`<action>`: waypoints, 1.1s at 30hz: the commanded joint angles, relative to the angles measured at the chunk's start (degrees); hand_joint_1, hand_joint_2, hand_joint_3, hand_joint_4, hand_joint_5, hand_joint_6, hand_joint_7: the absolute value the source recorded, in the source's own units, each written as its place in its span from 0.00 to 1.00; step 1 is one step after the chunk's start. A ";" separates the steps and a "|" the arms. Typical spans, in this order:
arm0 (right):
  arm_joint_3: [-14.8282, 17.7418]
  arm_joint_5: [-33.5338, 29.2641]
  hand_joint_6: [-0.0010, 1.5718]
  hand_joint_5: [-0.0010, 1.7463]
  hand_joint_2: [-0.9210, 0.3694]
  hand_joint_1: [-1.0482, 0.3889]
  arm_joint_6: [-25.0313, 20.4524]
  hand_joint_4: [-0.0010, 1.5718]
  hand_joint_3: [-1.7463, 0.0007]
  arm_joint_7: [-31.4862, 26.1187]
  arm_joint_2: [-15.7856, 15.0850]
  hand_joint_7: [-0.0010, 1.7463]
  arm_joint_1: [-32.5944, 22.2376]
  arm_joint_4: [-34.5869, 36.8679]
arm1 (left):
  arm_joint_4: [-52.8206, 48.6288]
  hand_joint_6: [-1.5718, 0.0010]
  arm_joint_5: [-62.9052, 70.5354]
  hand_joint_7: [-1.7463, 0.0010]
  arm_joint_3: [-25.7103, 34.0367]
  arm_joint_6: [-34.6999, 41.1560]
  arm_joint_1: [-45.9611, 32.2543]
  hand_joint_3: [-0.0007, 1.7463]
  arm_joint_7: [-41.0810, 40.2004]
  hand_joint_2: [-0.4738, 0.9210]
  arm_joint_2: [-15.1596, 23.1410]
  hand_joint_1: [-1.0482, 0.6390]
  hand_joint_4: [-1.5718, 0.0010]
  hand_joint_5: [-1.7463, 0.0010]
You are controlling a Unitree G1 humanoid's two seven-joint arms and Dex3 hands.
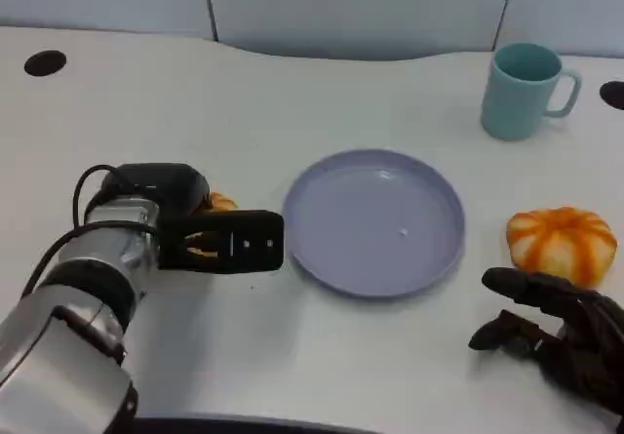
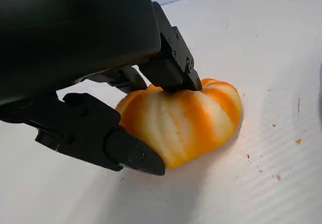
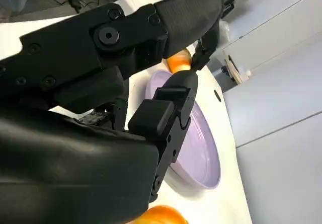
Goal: Grasp the bread from the table and place it into the plate.
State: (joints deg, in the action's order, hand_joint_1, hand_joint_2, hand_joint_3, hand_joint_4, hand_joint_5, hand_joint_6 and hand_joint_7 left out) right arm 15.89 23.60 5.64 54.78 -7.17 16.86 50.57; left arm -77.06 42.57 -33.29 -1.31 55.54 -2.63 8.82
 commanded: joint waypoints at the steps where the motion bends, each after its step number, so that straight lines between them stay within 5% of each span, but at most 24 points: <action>1: 0.38 0.12 0.61 0.64 0.00 0.45 0.01 0.36 0.95 -0.09 -0.44 0.01 -1.27 0.94 | -0.84 0.48 0.05 0.98 -0.30 -1.87 -2.88 0.19 -2.60 1.00 0.46 0.45 0.61 0.50; 11: -0.22 -0.48 0.61 0.63 0.00 0.43 -0.20 0.37 0.96 -1.18 -0.25 0.01 -1.31 0.16 | -0.44 0.45 -1.51 0.97 1.70 -5.77 -3.65 0.18 -7.50 1.00 1.93 0.47 0.62 0.52; 15: -0.55 -0.73 0.61 0.63 0.00 0.43 -0.02 0.36 0.96 -1.64 -0.28 0.01 -1.44 -0.29 | -0.25 0.42 -2.77 0.97 3.19 -6.89 -2.57 0.15 -6.86 1.00 2.75 0.46 0.60 0.45; 19: -0.33 -0.31 0.61 0.63 0.00 0.43 -0.05 0.36 0.95 -1.28 -0.20 0.01 -1.18 0.21 | 0.12 0.37 -2.76 0.93 3.24 -8.40 -1.68 0.12 -7.78 1.00 3.57 0.44 0.62 0.27; 20: -0.30 -0.28 0.61 0.63 0.00 0.43 -0.14 0.36 0.96 -1.35 -0.18 0.01 -1.17 0.21 | 0.19 0.44 -2.67 0.71 3.21 -8.85 -1.54 0.12 -8.04 1.00 3.76 0.44 0.64 0.16; 22: -0.30 -0.28 0.61 0.63 0.00 0.44 -0.07 0.36 0.95 -1.27 -0.19 0.01 -1.20 0.21 | 0.42 0.60 -2.59 0.38 3.23 -10.23 -1.24 0.14 -8.77 1.00 4.31 0.45 0.63 0.14; 28: -0.22 0.02 0.61 0.63 0.00 0.44 -0.93 0.36 0.95 -1.33 -0.07 0.01 -1.22 -0.03 | 0.87 0.65 -3.35 0.32 4.14 -12.61 0.01 0.17 -7.92 1.00 5.21 0.45 0.60 0.15; 31: -0.17 0.12 0.61 0.63 0.00 0.44 -1.12 0.36 0.96 -1.39 0.05 0.01 -1.31 -0.26 | 1.13 0.61 -3.26 0.35 4.25 -13.71 0.70 0.14 -7.80 1.00 5.59 0.48 0.58 0.28; 32: -0.16 0.15 0.61 0.63 0.00 0.44 -1.18 0.36 0.96 -1.36 0.07 0.01 -1.32 -0.29 | 1.19 0.63 -3.30 0.15 4.34 -14.11 0.86 0.17 -7.76 1.00 5.68 0.50 0.56 0.11; 33: -0.14 0.16 0.61 0.63 0.00 0.44 -1.23 0.36 0.96 -1.35 0.09 0.01 -1.33 -0.32 | 1.21 0.64 -3.30 0.08 4.43 -14.41 0.97 0.18 -7.73 1.00 5.74 0.51 0.56 0.06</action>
State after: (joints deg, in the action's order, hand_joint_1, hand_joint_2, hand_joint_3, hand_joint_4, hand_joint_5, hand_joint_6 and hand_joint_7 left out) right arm 15.61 23.55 5.34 54.00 -7.12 16.74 49.84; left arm -76.39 39.80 -29.22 -14.78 54.85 -10.73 13.25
